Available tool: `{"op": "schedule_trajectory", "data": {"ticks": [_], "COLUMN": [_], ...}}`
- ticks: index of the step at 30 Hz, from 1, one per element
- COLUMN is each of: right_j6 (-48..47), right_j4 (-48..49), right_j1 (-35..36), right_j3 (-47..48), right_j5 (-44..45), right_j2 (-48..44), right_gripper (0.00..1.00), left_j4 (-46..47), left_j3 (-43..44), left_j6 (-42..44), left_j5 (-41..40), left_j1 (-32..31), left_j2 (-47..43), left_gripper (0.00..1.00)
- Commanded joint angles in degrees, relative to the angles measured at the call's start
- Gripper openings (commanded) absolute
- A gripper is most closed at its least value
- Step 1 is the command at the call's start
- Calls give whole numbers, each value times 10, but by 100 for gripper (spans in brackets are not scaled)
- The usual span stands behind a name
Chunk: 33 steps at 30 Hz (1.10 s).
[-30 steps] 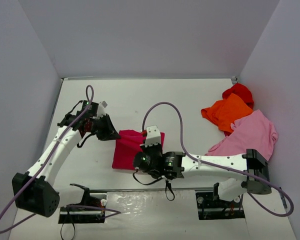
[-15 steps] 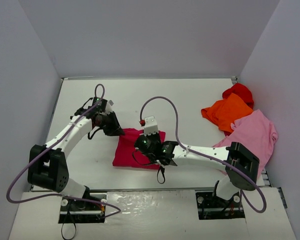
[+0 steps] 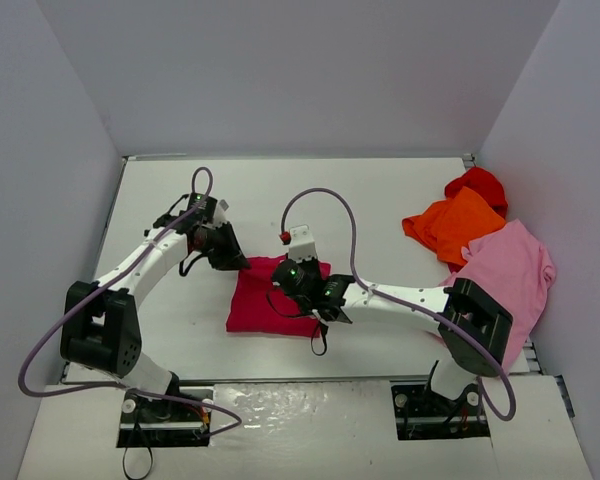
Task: Fold and stack the t-shirts
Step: Fold the long partially folded tshirt into a neat square
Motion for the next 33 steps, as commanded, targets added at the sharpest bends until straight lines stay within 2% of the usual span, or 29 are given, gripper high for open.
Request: {"op": "schedule_trajectory", "data": {"ticks": [1,3,5,8,9,12,14,15,18,23,24,25,27,28,29,33], "right_j6": [-13,-14,-17,-26,-29,-47,-60,-68,-58,-28,-19,-6,23,53,73,139], "right_j4": [42,49,57,64,69,74,75,75,59,13,-8,-29,-63,-90,-102,-93], "right_j1": [-21,-28,-36,-51,-59,-77,-86,-86,-83,-46,-30,-8,9,23,35,71], "right_j3": [-5,-8,-9,-3,2,17,35,38,47,30,26,22,17,12,0,-45], "right_j5": [22,31,40,53,54,62,67,67,29,3,9,15,19,8,-7,-65], "right_j2": [-5,-4,1,15,20,31,33,31,10,-59,-83,-101,-126,-138,-146,-128], "right_gripper": [0,9,32,50,61,78,81,81,80,63,57,47,23,7,0,0], "left_j4": [30,36,43,45,46,48,51,50,34,16,16,20,15,8,4,7], "left_j3": [36,34,30,25,23,17,12,10,11,-2,-11,-24,-34,-41,-48,-76], "left_j6": [12,12,11,13,13,16,18,20,23,16,12,8,4,0,-3,-18], "left_j5": [-1,-1,0,-7,-9,-20,-23,-28,-39,-21,-21,-21,-23,-23,-23,-15], "left_j1": [4,4,4,1,0,-2,-2,-2,-2,-3,-3,-3,-3,-3,-3,-3], "left_j2": [6,10,13,18,18,15,7,3,-20,-99,-123,-152,-193,-216,-235,-262], "left_gripper": [0,11,35,59,66,74,83,84,84,84,84,84,83,83,80,65]}}
